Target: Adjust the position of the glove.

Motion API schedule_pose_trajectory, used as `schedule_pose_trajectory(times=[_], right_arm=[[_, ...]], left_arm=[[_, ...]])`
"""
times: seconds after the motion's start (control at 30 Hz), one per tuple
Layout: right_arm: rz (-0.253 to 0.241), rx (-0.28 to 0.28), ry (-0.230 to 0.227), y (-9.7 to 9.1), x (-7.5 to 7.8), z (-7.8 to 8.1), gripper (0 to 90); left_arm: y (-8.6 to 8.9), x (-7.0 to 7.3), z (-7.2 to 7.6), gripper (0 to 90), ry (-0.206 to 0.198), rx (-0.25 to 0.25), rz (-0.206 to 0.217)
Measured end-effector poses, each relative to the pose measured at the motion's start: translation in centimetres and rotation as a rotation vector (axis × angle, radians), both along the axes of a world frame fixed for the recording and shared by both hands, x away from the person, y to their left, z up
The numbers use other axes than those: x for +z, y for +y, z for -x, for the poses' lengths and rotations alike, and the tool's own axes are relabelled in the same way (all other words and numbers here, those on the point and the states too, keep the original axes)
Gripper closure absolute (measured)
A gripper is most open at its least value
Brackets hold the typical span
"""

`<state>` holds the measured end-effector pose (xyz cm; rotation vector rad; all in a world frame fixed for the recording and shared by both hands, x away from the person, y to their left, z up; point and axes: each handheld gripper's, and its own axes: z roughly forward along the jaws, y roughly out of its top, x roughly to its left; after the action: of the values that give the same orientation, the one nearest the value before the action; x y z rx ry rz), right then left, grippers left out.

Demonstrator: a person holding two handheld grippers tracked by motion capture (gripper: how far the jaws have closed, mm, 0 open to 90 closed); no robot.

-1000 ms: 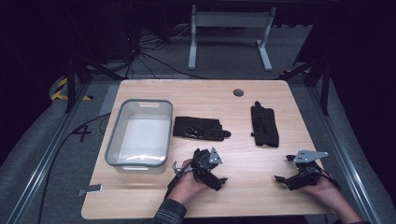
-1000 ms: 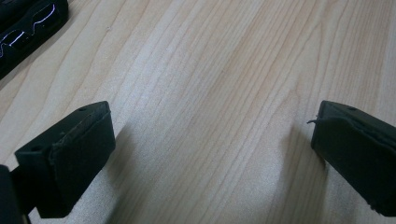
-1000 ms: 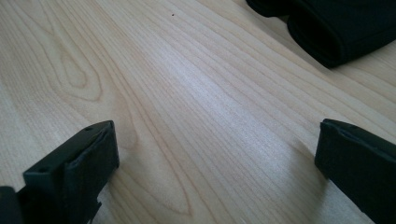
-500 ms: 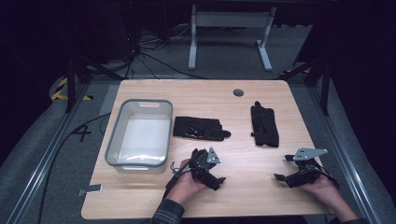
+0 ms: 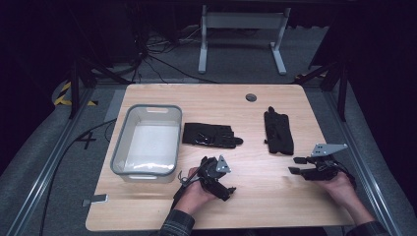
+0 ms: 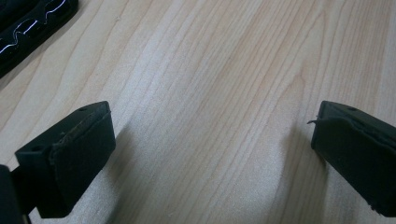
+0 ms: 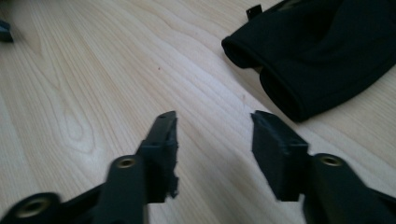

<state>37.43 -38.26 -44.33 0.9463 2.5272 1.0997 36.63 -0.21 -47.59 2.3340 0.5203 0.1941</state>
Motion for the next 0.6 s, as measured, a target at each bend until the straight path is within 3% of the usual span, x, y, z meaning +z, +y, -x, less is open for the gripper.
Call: schedule_pose_trajectory(times=[0.13,0.23,0.6], right_arm=[[-0.016,0.003,0.003,0.2,0.3,-1.4,75.0],[-0.028,-0.003,-0.020,0.4,0.5,-2.5,89.8],[0.004,-0.028,-0.057,0.8,0.6,-6.0,90.0]], left_arm=[[0.0,0.0,0.0,0.2,-0.002,0.000,0.000],[0.0,0.0,0.0,0.3,-0.001,0.000,0.001],[0.0,0.0,0.0,0.3,-0.001,0.000,0.001]])
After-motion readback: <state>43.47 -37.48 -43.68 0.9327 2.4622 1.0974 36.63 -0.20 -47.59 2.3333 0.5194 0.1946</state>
